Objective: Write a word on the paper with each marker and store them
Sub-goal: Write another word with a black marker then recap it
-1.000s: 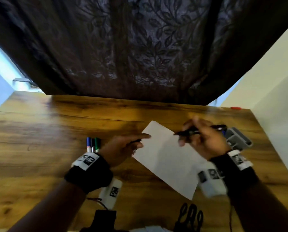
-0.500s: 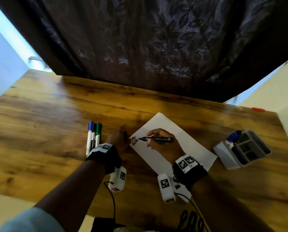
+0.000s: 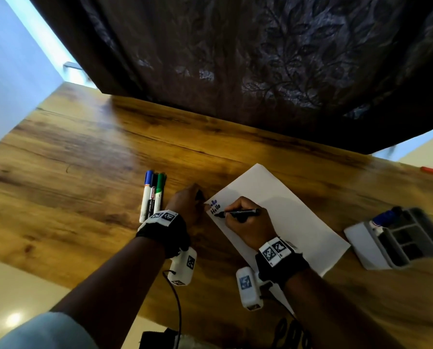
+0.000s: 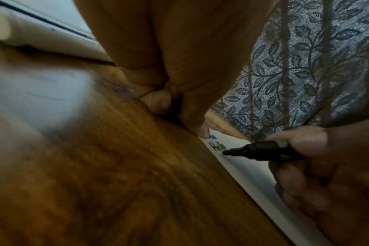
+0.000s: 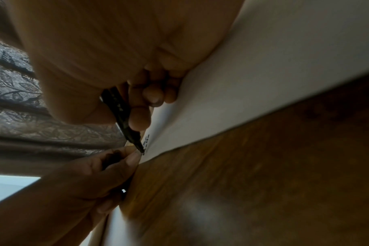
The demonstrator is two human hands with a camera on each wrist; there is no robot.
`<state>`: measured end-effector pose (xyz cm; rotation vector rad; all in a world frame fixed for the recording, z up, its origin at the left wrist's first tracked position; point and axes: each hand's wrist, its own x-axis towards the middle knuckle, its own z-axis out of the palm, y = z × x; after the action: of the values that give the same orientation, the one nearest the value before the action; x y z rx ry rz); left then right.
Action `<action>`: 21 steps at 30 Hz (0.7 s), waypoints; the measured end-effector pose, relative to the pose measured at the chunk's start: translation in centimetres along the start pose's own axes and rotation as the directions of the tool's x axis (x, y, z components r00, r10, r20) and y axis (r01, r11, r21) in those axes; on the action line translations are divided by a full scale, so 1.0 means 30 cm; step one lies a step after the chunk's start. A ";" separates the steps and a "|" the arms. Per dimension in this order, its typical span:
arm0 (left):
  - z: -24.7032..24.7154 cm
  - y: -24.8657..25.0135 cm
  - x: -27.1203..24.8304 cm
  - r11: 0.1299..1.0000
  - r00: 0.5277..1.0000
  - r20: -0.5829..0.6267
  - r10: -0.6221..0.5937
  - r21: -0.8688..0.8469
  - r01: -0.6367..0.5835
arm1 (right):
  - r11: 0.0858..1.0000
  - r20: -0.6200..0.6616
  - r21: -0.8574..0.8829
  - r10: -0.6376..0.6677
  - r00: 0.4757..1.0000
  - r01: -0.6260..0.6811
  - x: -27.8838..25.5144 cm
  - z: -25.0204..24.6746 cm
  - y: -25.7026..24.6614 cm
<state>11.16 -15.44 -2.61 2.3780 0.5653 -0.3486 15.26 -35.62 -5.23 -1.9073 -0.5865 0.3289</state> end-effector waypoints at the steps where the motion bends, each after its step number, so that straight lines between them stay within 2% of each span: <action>1: -0.001 -0.001 0.002 1.000 1.000 0.004 -0.002 -0.008 0.002 | 1.000 -0.003 0.008 -0.001 1.000 0.001 0.001 0.003 0.004; 21: -0.011 -0.009 0.026 0.999 0.998 0.042 -0.043 -0.013 0.044 | 0.999 0.011 0.002 0.041 0.999 -0.041 -0.005 0.005 0.001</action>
<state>11.73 -14.80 -2.80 2.3425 0.5991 -0.4110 15.06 -35.59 -5.31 -1.9185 -0.5548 0.3664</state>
